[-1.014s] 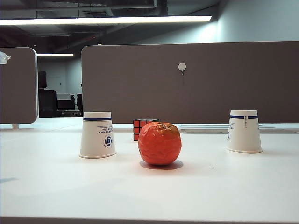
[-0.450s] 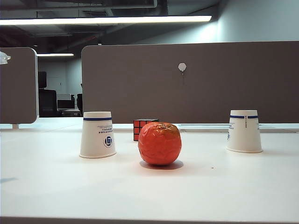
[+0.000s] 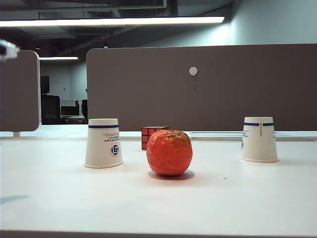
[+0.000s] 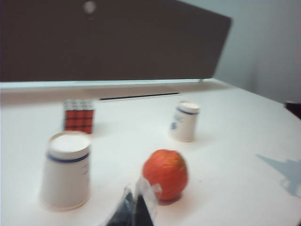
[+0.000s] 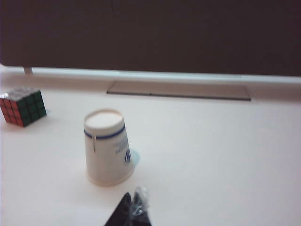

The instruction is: Carefully pick up the cup on the right and stack it on top of the cup on the left.

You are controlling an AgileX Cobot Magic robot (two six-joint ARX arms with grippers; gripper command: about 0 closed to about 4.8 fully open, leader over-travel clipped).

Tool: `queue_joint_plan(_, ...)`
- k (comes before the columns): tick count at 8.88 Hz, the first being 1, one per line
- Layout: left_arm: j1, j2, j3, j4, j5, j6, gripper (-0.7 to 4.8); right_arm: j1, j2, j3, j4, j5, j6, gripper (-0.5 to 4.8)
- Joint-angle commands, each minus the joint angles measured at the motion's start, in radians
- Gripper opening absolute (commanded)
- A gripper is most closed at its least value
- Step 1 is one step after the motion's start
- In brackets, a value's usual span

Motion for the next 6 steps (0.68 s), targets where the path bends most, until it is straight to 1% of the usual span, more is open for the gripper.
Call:
queue_joint_plan(1, 0.000, 0.000, 0.003, 0.093, 0.156, 0.003, -0.05, 0.001, -0.002, 0.001, 0.123, -0.001, 0.006, -0.01)
queue_joint_plan(3, 0.000, 0.000, 0.003, 0.107, 0.186, 0.003, -0.05, 0.001, -0.002, 0.002, 0.166, -0.001, 0.010, -0.01)
queue_joint_plan(6, 0.000, 0.000, 0.003, 0.109, 0.195, -0.004, -0.05, 0.001, -0.002, 0.013, 0.216, -0.002, 0.056, -0.01)
